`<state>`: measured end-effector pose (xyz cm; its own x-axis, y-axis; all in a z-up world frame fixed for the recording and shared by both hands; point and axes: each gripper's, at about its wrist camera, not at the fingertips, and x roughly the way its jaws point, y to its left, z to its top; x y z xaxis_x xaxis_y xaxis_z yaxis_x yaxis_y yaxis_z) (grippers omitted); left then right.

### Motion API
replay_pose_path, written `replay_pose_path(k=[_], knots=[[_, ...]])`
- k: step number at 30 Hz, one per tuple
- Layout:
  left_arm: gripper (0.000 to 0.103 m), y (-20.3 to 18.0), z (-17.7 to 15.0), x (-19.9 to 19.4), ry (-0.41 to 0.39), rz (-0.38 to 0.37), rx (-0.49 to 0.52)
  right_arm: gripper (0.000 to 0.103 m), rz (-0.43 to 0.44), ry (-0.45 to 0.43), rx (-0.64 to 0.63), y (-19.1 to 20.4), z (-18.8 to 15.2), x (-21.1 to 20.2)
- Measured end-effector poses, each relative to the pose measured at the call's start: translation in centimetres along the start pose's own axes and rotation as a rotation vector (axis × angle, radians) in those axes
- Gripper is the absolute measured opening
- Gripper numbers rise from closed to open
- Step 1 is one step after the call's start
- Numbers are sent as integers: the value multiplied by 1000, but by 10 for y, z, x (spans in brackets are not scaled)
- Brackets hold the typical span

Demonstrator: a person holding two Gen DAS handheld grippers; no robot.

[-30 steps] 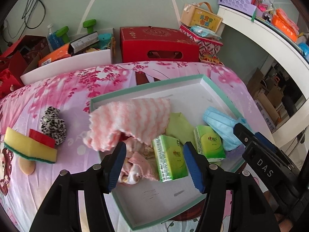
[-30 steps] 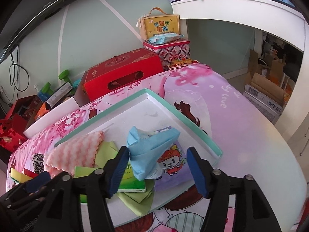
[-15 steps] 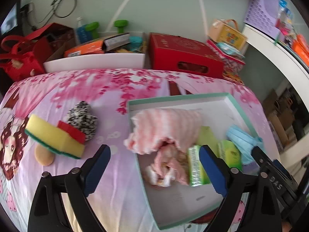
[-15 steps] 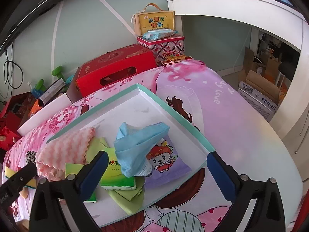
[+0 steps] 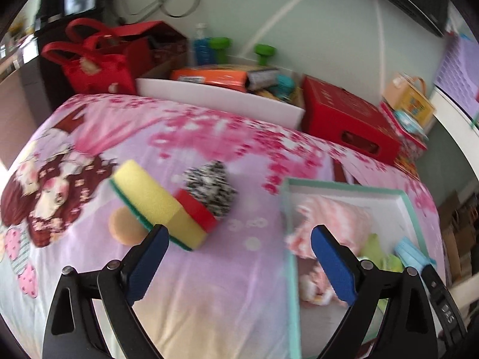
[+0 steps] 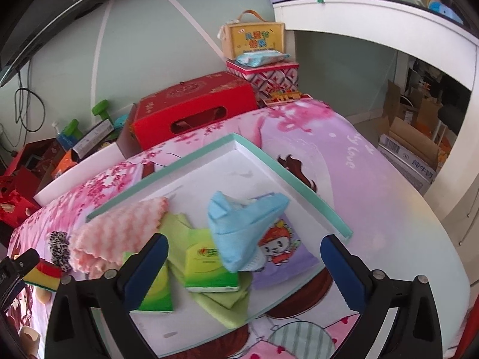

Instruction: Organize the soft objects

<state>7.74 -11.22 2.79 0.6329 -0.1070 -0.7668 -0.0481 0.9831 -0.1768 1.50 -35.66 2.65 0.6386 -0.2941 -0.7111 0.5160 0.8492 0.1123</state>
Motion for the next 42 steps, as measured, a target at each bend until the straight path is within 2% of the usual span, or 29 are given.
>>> replay_pose_path(k=[6, 16, 21, 37, 42], knots=[[96, 38, 9, -11, -34, 77, -99, 103, 49, -36, -70, 33, -1, -14], [96, 86, 17, -34, -93, 110, -209, 103, 118, -52, -167, 83, -10, -26], [96, 108, 19, -38, -93, 138, -242, 103, 156, -53, -210, 110, -17, -31], [96, 167, 19, -43, -83, 125, -313, 103, 315, -29, -332, 192, -46, -40], [96, 181, 18, -41, -82, 123, -323, 103, 385, 9, -348, 215, -58, -35]])
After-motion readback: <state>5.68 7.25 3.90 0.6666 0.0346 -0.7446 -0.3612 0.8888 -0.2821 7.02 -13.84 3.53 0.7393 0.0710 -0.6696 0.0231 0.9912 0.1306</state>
